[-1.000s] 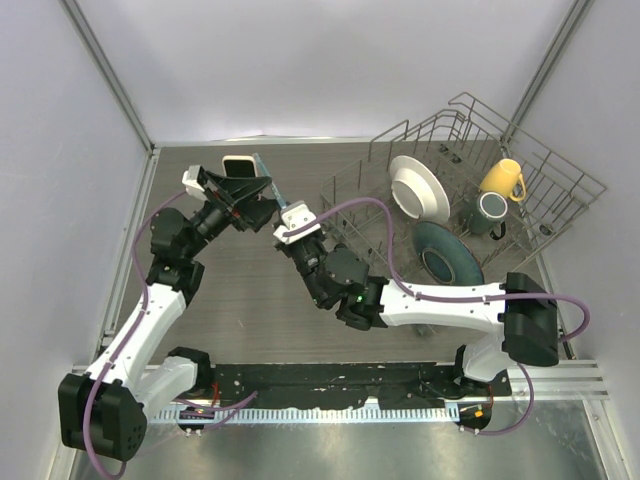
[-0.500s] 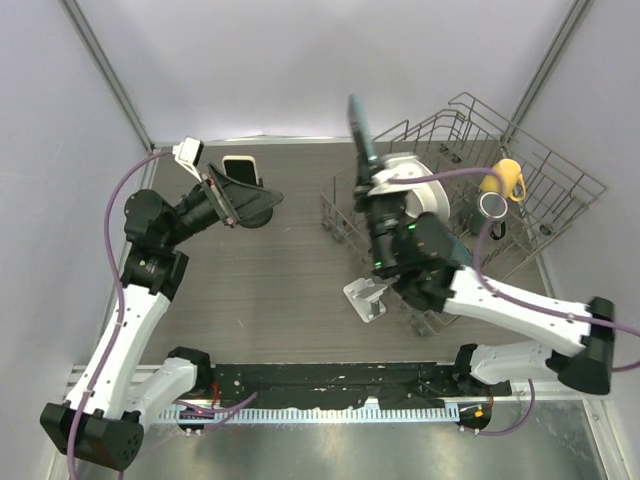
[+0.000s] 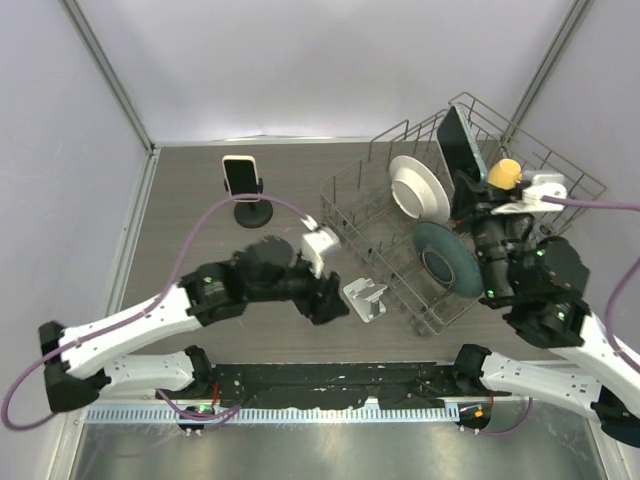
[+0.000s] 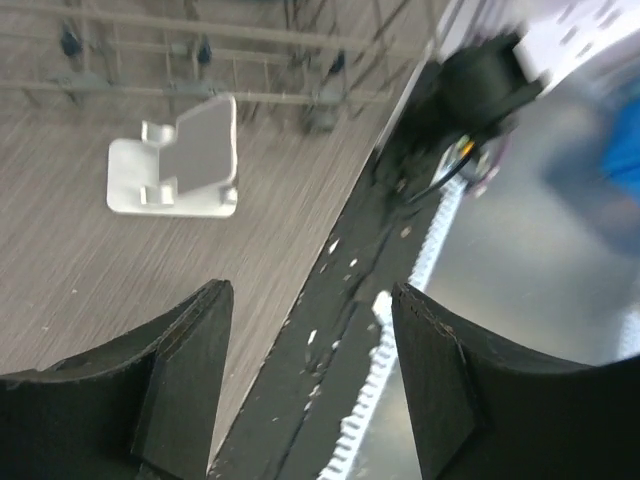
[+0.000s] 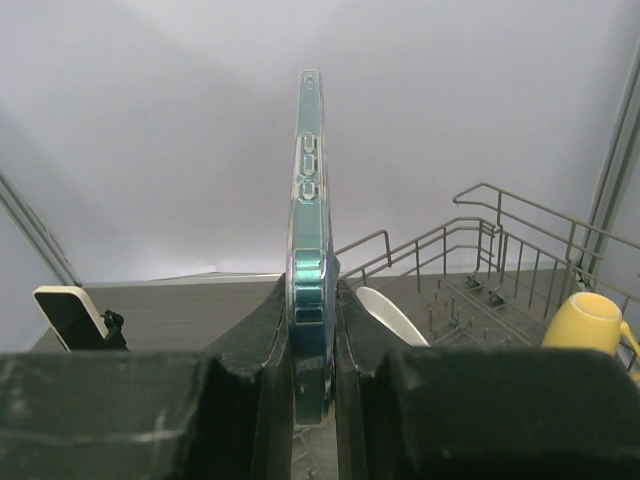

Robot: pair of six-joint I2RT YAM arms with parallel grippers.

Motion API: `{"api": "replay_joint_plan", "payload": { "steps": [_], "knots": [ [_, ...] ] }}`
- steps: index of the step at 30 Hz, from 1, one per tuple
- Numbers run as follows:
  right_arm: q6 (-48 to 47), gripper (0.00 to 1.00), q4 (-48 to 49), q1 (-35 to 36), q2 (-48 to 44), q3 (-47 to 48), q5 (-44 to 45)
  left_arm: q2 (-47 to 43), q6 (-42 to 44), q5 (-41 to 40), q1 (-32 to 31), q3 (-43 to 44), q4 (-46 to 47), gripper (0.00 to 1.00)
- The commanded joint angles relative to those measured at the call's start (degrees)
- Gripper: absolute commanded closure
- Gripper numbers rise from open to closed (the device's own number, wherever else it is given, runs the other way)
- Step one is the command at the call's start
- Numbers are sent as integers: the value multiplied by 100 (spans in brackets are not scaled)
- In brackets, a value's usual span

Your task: Place the phone on the phone stand

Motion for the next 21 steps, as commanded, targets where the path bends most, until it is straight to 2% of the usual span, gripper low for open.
{"api": "replay_joint_plan", "payload": {
  "steps": [1,7,11,17,21],
  "knots": [
    [603,100,-802,-23,-531,13,-131,926,946,-2450,-1199,382,-430,33],
    [735,100,-1102,-23,-1094,-233,-422,2317,815,-3093,-1605,1014,-501,37],
    [709,100,-1251,-23,-1349,-304,-554,2775,604,-3357,-1667,1217,-202,45],
    [806,100,-1515,-23,-1657,-286,-800,3329,744,-3612,-1694,1612,-131,43],
    [876,100,-1664,-23,-1771,-295,-896,3829,762,-3779,-1720,1964,-341,46]
  ]
}}
